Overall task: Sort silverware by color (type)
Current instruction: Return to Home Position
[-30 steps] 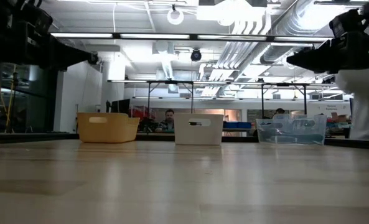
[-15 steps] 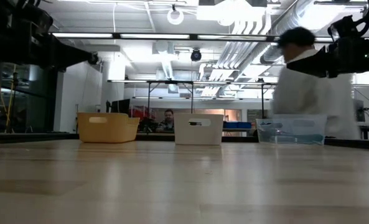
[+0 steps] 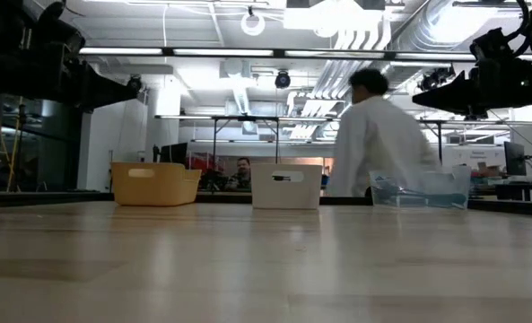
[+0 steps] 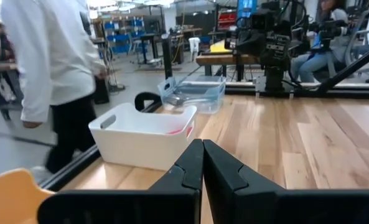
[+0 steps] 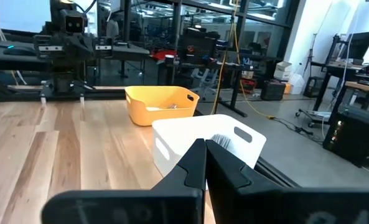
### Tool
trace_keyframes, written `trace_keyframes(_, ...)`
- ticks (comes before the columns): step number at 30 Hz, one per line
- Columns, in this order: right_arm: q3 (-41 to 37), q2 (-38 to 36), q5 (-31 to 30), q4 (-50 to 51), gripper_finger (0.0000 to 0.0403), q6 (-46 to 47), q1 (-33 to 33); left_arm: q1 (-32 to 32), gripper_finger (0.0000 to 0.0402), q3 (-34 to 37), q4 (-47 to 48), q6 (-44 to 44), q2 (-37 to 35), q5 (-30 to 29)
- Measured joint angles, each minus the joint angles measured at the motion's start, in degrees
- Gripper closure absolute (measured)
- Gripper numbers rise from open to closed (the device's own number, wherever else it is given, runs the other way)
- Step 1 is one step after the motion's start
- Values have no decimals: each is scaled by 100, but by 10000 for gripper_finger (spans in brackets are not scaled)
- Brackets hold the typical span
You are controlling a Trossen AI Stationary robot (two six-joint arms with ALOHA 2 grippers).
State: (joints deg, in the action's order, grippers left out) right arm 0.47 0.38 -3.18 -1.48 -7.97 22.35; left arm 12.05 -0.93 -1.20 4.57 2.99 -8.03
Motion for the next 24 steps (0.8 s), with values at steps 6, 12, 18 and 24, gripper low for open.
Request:
trace_keyframes(6,0,2,-22,0,403,51,61,0,401,0,-1,-107,157,0)
trace_keyframes(12,0,2,-21,0,403,48,61,0,401,0,-36,-429,165,-3)
trace_keyframes(18,0,2,-22,0,403,48,61,-2,401,2,-200,-257,165,-98)
trace_keyframes(24,0,2,-22,-2,403,48,61,-2,401,2,-67,-283,165,-170)
